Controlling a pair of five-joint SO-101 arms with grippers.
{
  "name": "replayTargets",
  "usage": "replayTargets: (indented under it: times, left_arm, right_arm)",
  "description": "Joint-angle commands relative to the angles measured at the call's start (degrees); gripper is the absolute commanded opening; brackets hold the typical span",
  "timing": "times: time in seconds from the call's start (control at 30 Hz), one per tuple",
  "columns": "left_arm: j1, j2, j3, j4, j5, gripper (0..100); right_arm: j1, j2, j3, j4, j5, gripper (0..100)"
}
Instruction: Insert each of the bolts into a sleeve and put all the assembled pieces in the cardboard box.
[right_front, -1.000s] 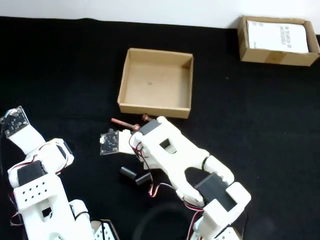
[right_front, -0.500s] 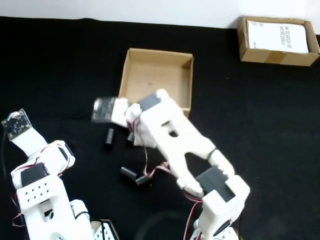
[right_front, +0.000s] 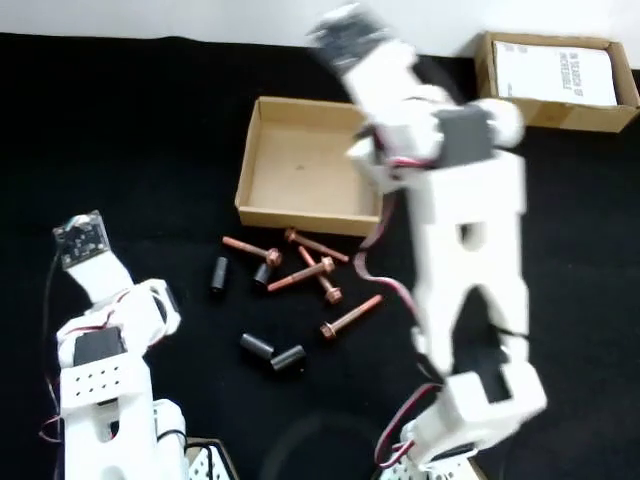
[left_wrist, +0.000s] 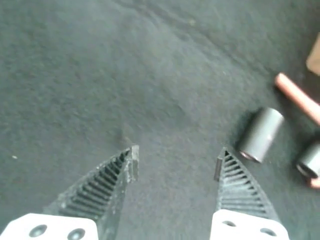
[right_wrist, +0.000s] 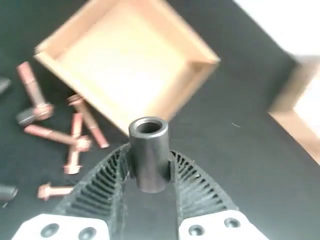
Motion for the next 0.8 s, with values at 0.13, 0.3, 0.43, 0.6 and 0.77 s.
replayTargets:
  times: [0.13, 0.3, 0.43, 0.6, 0.77]
  left_arm:
    - [8.66, 0.48, -21.93, 20.13, -0.18, 25]
    - [18.42, 0.57, -38.64, 33.49, -2.81, 25]
    - [31.43, 1.19, -43.12, 39.03, -1.93, 25]
    - [42.24, 13.67, -43.74, 39.21, 1.23, 25]
    - [50.59, 33.8, -52.26, 42.02, 1.41, 25]
  right_arm:
    - [10.07, -29.85, 25.98, 0.57, -3.87, 0.6]
    - [19.21, -49.45, 50.42, -5.32, -3.69, 0.6]
    - [31.96, -62.99, 68.97, -15.52, -3.69, 0.6]
    - [46.46, -75.3, 87.43, -26.95, -3.52, 0.6]
    - [54.99, -81.98, 100.97, -34.33, -0.44, 0.6]
